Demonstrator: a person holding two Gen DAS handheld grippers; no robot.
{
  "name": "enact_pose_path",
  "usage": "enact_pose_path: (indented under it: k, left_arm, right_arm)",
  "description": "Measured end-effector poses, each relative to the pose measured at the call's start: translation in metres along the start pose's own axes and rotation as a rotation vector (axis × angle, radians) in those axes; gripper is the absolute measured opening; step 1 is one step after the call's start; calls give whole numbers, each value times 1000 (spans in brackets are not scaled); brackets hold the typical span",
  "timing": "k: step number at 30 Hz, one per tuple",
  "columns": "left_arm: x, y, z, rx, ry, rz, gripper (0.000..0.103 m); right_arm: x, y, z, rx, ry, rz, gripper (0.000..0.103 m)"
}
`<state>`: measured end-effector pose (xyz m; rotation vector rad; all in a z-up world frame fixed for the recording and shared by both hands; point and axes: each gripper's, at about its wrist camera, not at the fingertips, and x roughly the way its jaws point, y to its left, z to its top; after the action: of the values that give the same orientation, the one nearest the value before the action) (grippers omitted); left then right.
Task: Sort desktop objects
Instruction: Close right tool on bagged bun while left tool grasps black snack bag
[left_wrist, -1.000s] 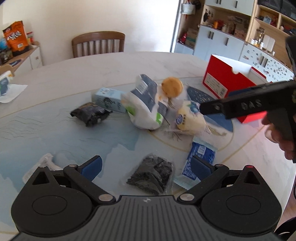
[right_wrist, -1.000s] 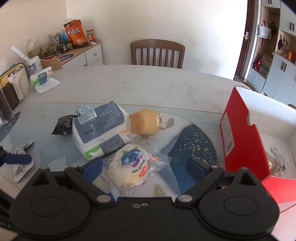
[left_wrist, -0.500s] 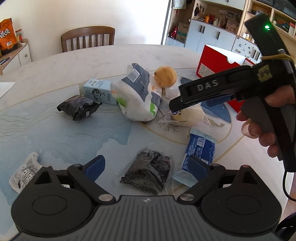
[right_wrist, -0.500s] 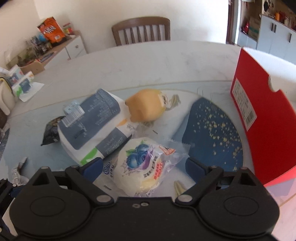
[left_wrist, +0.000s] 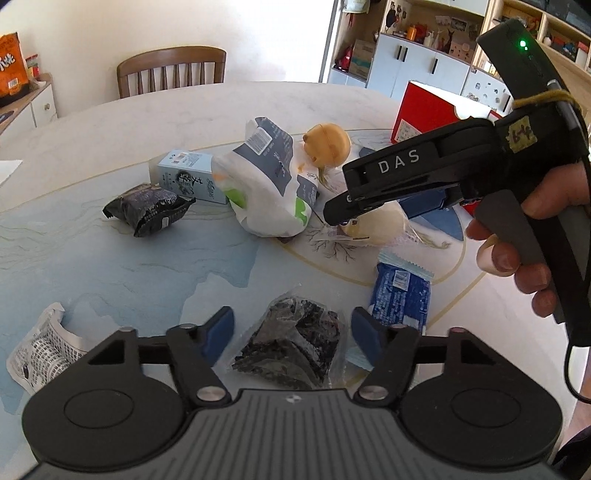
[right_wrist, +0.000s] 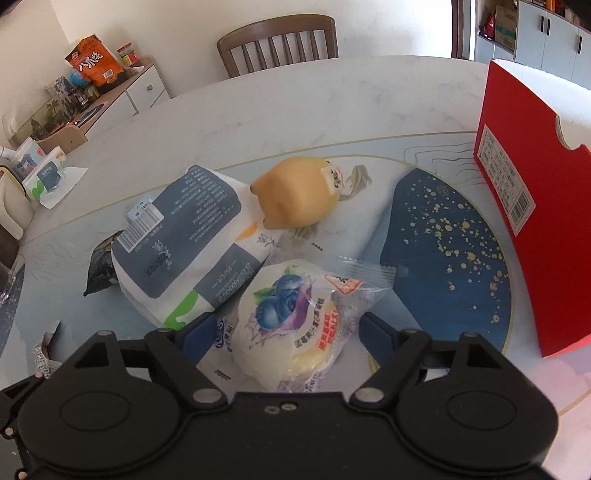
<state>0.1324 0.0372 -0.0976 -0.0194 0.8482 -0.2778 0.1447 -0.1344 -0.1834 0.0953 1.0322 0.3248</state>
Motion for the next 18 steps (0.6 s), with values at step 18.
enact_pose_path:
  k: [18]
  left_arm:
    - [-2,1,3,-30,-21,20,33]
  right_arm:
    - [-19,-10,2,8,-33,14,55]
